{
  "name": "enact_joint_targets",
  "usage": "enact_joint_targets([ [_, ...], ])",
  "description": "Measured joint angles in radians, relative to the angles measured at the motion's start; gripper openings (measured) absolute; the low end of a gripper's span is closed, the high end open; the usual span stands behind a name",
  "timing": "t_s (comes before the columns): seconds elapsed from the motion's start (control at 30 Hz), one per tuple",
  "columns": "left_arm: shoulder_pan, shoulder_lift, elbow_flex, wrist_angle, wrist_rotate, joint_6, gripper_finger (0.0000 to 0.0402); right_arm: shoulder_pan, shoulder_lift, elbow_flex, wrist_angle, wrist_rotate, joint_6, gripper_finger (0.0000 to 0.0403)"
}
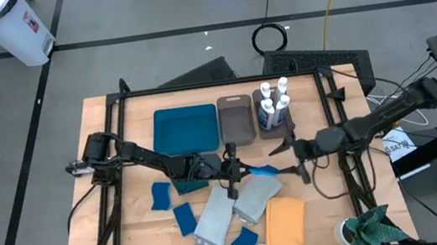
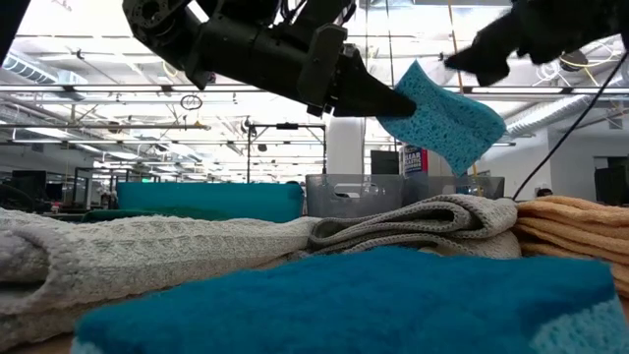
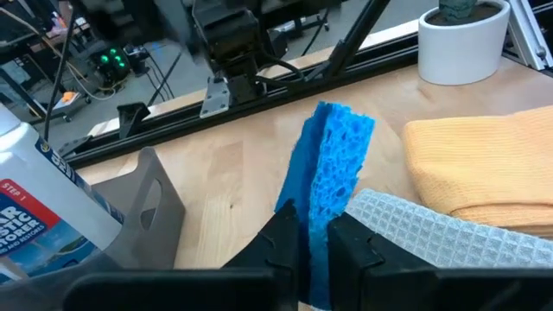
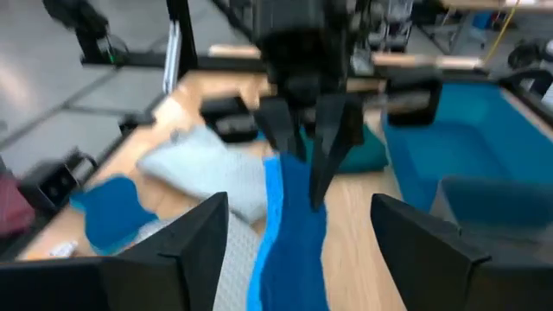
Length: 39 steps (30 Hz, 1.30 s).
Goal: Pick & Place Kitchen Items
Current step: Put the blue sponge into the left black bin
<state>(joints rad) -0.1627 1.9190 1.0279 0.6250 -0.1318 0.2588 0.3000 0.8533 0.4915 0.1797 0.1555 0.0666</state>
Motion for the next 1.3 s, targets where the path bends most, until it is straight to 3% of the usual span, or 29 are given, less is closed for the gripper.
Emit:
enact_joint_targets([
  [0.1,0.003,0.000,0.000,0.000,0.000,-0.002,0.0030,0.000,-0.062,0.000,0.030,0.006,-0.026,0.0257],
  [0.33,0.023,0.000,0.000,0.000,0.000,-0.050,0.0021,0.000,-0.207,0.000,0.180,0.173,-0.236,0.0245],
  [0.57,0.032,0.000,0.000,-0.028,-0.005,-0.083,0.0034,0.000,-0.314,0.000,0.061,0.188,-0.194,0.0231],
  [0.87,0.044,-0.109,0.000,-0.145,-0.276,-0.024,0.0013,0.000,-0.333,0.000,0.002,0.185,-0.154,0.0215],
  [1.13,0.118,-0.268,0.001,-0.269,-0.365,0.030,0.0027,0.000,-0.332,0.000,0.002,0.184,-0.156,0.0212],
  [1.3,0.201,-0.270,0.000,-0.287,-0.368,0.051,0.0012,0.000,-0.332,0.000,0.002,0.184,-0.157,0.0212],
])
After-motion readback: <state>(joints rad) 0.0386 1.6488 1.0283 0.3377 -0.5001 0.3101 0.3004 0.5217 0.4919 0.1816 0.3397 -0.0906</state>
